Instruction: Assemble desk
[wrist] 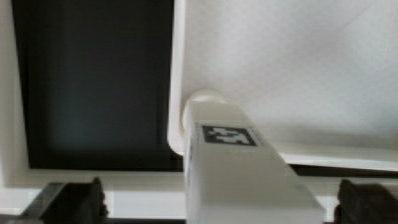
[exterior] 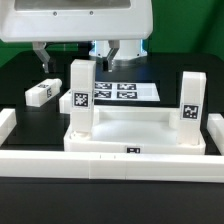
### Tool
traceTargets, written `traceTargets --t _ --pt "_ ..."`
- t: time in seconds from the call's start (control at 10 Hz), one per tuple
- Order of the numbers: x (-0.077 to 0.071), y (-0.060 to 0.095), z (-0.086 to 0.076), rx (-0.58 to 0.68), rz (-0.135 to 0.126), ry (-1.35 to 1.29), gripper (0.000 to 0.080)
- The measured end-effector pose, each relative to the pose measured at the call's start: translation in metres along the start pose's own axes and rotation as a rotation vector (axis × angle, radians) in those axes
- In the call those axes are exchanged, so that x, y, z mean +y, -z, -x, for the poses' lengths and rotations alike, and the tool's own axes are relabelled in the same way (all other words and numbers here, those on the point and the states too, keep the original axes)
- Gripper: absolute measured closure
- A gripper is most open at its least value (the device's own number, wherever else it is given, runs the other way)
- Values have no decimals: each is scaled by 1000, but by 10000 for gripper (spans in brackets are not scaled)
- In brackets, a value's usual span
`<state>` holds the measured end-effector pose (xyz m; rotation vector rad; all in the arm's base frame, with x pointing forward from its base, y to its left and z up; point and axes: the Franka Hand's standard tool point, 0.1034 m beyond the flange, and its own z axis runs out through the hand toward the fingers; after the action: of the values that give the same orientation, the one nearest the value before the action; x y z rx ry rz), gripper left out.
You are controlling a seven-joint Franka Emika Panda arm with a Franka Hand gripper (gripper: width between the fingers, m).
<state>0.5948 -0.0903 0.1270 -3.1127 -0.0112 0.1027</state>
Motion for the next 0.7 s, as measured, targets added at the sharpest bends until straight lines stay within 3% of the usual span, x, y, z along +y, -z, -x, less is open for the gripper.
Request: traceTargets --t 0.3,0.4,0.5,0.6,0.7 --pt "1 -1 1 -3 -1 -1 166" --pt "0 -1 1 -3 -1 -1 339" --pt "0 -1 1 -3 -1 -1 339" --pt "0 -1 1 -3 -1 -10 512" --pt "0 -1 1 -3 -1 -22 510"
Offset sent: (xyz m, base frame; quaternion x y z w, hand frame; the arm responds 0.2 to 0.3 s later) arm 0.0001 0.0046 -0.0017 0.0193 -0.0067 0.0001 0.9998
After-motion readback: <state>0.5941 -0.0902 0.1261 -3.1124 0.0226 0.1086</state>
